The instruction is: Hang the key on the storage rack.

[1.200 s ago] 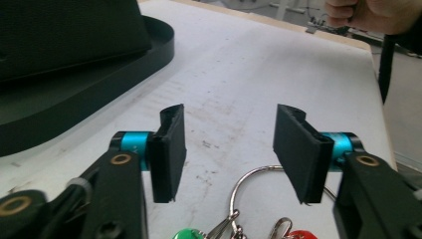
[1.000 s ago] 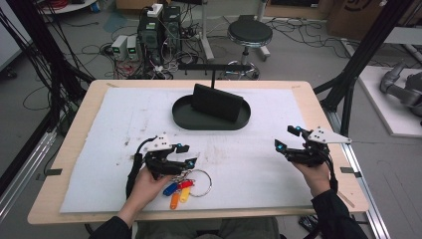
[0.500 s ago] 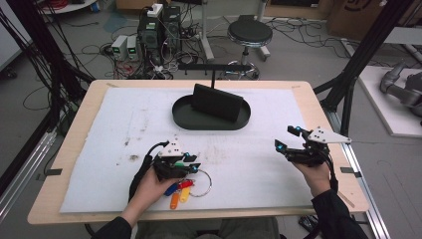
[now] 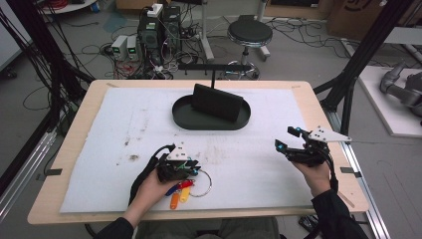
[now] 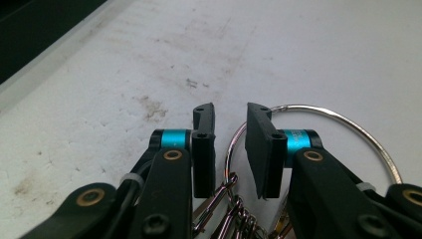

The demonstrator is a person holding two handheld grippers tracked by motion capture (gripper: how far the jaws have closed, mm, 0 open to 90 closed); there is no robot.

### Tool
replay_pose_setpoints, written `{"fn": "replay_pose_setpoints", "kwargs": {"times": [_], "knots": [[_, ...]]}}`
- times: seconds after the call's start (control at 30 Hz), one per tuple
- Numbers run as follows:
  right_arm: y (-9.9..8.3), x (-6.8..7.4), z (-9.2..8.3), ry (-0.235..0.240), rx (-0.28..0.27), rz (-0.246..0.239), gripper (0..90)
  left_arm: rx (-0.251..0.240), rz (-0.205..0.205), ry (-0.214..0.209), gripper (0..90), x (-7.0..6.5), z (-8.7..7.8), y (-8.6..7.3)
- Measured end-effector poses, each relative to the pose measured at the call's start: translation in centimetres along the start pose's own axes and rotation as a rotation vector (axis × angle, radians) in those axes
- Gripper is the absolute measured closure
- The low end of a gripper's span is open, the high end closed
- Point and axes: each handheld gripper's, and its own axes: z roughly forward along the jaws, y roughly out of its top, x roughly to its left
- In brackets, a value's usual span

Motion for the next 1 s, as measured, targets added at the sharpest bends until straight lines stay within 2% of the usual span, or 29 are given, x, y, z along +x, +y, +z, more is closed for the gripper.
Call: {"fn": "replay_pose_setpoints", "kwargs": {"times": [0.1, 0.2, 0.3, 0.33, 0.5, 0.6, 0.77, 0.9, 1.0], "knots": [[0.0, -0.1, -0.1, -0.001, -0.005, 0.002, 24.3, 0.040, 0.031, 0.017, 73.7, -0.1, 0.4, 0.1], [0.0, 0.0, 0.0, 0.004, 0.002, 0.002, 24.3, 0.043, 0.036, 0.014, 75.6, -0.1, 0.4, 0.2], [0.0, 0.0, 0.0, 0.006, 0.005, -0.003, 24.3, 0.065, 0.068, 0.006, 81.2, -0.4, 0.6, 0.5], [0.0, 0.0, 0.1, 0.006, 0.005, -0.005, 24.3, 0.069, 0.080, 0.014, 82.3, -0.5, 0.6, 0.6], [0.0, 0.1, 0.1, 0.011, 0.009, -0.002, 24.3, 0.068, 0.072, 0.011, 83.8, -0.3, 0.5, 0.6], [0.0, 0.1, 0.1, 0.010, 0.005, -0.002, 24.4, 0.066, 0.067, 0.046, 85.4, -0.2, 0.2, 0.7], [0.0, 0.2, 0.1, 0.010, -0.003, -0.005, 24.5, -0.040, -0.003, 0.071, 86.1, 0.7, -1.4, 0.6], [0.1, 0.4, 0.2, 0.015, -0.008, -0.010, 24.5, -0.118, -0.020, 0.082, 86.2, 0.8, -2.4, 0.7], [0.3, 0.7, 0.3, 0.026, -0.017, -0.011, 24.6, -0.154, -0.004, 0.091, 86.2, 0.6, -2.9, 0.8]]}}
